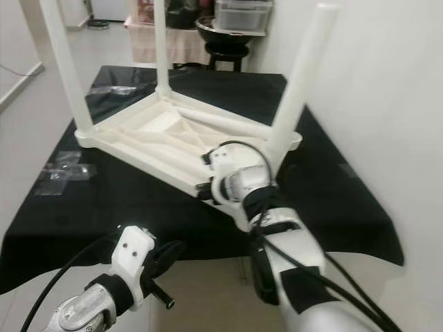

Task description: Building children table

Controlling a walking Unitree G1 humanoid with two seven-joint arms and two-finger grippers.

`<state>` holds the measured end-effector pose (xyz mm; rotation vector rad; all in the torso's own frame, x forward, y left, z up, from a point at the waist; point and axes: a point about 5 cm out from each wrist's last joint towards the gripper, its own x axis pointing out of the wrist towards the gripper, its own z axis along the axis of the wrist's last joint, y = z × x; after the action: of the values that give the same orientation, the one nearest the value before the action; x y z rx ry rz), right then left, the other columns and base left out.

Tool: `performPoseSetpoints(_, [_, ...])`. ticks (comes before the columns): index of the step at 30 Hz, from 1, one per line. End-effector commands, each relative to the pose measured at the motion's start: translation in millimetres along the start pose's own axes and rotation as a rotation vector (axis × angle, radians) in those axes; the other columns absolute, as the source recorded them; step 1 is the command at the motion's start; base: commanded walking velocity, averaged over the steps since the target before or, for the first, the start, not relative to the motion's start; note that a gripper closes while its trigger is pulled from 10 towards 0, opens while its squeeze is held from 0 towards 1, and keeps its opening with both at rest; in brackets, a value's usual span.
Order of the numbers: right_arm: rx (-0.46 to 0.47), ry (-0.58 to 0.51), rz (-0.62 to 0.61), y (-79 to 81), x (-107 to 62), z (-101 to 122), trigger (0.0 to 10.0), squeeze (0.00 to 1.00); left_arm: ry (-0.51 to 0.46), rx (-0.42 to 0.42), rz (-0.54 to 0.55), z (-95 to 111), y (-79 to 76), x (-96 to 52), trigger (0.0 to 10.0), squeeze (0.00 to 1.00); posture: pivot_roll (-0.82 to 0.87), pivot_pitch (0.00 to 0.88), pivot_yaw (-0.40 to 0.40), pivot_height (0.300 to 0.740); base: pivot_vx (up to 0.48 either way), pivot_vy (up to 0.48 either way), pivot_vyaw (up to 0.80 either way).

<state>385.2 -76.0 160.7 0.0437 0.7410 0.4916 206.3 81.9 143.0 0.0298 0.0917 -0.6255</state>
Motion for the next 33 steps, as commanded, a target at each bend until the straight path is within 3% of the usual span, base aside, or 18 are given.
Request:
performPoseSetpoints(1, [0.095,-0.065,0.16,51.9,17.8,-3.5,0.0,0.0,0.011,0.01,-0.014,-3.5,-0.7,3.8,10.0,0.0,0.03,0.051,-0.098,0.74,0.0,0.0,0.0])
performPoseSetpoints(2, [0.064,-0.132,0.247,92.2,22.8,1.3,4.4,0.0,0.012,0.021,-0.014,-4.5,-0.3,5.4,10.0,0.0,0.03,0.04,-0.1,0.74,0.0,0.0,0.0])
performPoseSetpoints(3, [0.064,-0.132,0.247,92.2,22.8,1.3,4.4,0.0,0.012,0.021,-0.014,-4.5,-0.3,5.4,10.0,0.0,0.03,0.04,-0.1,0.74,0.0,0.0,0.0])
performPoseSetpoints(4, [0.032,-0.167,0.26,104.3,23.7,2.7,10.0,0.0,0.012,0.025,-0.014,-4.7,-0.1,5.9,10.0,0.0,0.03,0.036,-0.101,0.74,0.0,0.0,0.0])
performPoseSetpoints(8, [0.0,-0.221,0.265,117.5,24.8,3.9,10.0,0.0,0.013,0.03,-0.013,-5.2,0.4,6.9,10.0,0.0,0.03,0.027,-0.102,0.74,0.0,0.0,0.0])
performPoseSetpoints(9, [0.003,-0.229,0.265,118.7,25.3,3.7,10.0,0.38,0.013,0.031,-0.013,-5.4,0.6,7.2,10.0,0.0,0.04,0.026,-0.102,0.74,0.0,0.0,0.0])
performPoseSetpoints(10, [0.008,-0.252,0.264,119.0,24.1,3.7,10.0,0.86,0.013,0.033,-0.011,-5.6,1.1,7.6,10.0,0.0,0.04,0.02,-0.101,0.74,0.0,0.0,0.0])
performPoseSetpoints(11, [0.004,-0.288,0.274,117.4,20.9,5.2,10.0,1.0,0.012,0.035,-0.009,-5.7,1.9,8.0,10.0,0.0,0.03,0.017,-0.1,0.74,0.0,0.0,0.0])
performPoseSetpoints(14, [-0.007,-0.341,0.308,115.2,13.2,7.5,10.0,1.0,0.01,0.038,-0.005,-5.6,3.8,8.5,10.0,0.0,0.03,0.012,-0.093,0.74,0.0,0.0,0.0])
performPoseSetpoints(21, [-0.12,-0.432,0.49,75.6,-21.3,-11.8,10.0,1.0,-0.038,0.043,0.138,-1.6,28.7,9.3,10.0,0.0,-0.01,0.006,-0.07,0.74,0.0,0.0,0.0])
performPoseSetpoints(22, [-0.159,-0.411,0.547,65.9,-29.8,-21.5,10.0,1.0,-0.039,0.053,0.17,-1.9,34.8,8.2,10.0,0.0,-0.01,0.004,-0.066,0.74,0.0,0.0,0.0])
performPoseSetpoints(23, [-0.159,-0.411,0.547,65.9,-29.8,-21.5,10.0,1.0,-0.039,0.053,0.17,-1.9,34.8,8.2,10.0,0.0,-0.01,0.004,-0.066,0.74,0.0,0.0,0.0])
performPoseSetpoints(26, [-0.313,-0.307,0.698,36.1,-61.3,-54.7,10.0,1.0,-0.014,0.07,0.203,-7.4,45.8,2.0,10.0,0.0,-0.01,0.002,-0.056,0.74,0.0,0.0,0.0])
performPoseSetpoints(31, [-0.301,-0.3,0.685,22.0,-69.0,-58.6,10.0,0.99,-0.008,0.059,0.208,-9.1,49.0,-1.6,10.0,0.0,-0.01,0.002,-0.055,0.74,0.0,0.0,0.0])
performPoseSetpoints(33, [-0.262,-0.313,0.628,3.7,-73.7,-57.8,10.0,0.84,-0.009,0.052,0.179,-9.7,49.2,-6.5,10.0,0.0,-0.01,0.0,-0.051,0.74,0.0,0.0,0.0])
